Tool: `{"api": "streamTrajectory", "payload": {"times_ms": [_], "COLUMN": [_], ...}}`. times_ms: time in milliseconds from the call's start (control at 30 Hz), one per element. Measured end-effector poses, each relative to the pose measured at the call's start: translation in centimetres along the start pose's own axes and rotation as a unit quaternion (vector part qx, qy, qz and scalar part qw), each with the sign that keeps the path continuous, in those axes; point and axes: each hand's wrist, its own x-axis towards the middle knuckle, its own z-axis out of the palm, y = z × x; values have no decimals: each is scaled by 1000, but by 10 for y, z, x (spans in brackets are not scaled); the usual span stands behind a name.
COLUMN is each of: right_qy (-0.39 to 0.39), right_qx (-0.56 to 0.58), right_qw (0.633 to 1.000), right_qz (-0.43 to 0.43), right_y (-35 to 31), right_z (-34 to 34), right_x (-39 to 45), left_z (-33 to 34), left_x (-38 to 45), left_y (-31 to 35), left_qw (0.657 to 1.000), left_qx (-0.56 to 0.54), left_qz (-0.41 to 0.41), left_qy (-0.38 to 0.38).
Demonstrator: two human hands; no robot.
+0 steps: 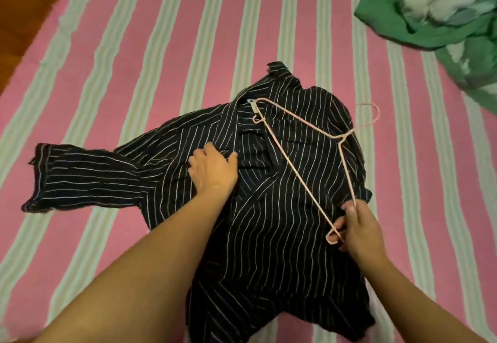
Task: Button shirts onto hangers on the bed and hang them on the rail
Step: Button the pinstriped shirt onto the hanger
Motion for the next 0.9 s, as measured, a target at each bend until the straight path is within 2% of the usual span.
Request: {"api": "streamTrajectory", "payload": {"times_ms": [67, 167, 267, 333, 400, 433, 500, 600, 633, 667, 767, 800, 833, 900], "right_qy": [-17, -37, -63, -79, -107, -128, -156, -178, -187, -189, -173, -167, -161, -179], "right_qx": [-26, -61, -104, -135, -138, -125, -123, -170, -186, -208, -262, -259, -250, -227], "right_qw": [999, 997, 989, 982, 978, 977, 969, 943, 934, 923, 895, 892, 892, 894], "right_qz": [-7, -33, -81, -103, -112, -115, -145, -223, -242, -262, -318, -331, -340, -343], "right_y": [10, 26, 33, 31, 18, 8, -16, -56, -66, -74, -81, -80, -78, -75], "right_z": [-14, -33, -44, -49, -46, -43, -35, -23, -21, -19, -19, -19, -19, -17], "right_x": [14, 28, 44, 59, 76, 84, 103, 127, 131, 134, 134, 132, 132, 130], "left_z": [5, 11, 2, -18, -48, -63, -89, -108, -110, -111, -116, -116, -114, -105], "left_x": [25, 61, 80, 80, 66, 53, 23, -11, -14, -11, 16, 27, 37, 45], "left_y": [12, 22, 26, 37, 59, 71, 90, 87, 79, 72, 52, 46, 40, 30], "left_qw": [998, 980, 948, 951, 960, 962, 958, 905, 894, 899, 960, 966, 964, 938], "left_qx": [-28, -132, -259, -286, -278, -265, -197, -41, -5, -12, -47, -12, 35, 113], "left_qz": [-55, -141, -162, -104, 5, 65, 176, 270, 292, 310, 272, 256, 259, 308], "left_qy": [-10, -53, -95, -53, -15, -28, -109, -327, -340, -310, -43, -15, -42, -111]}}
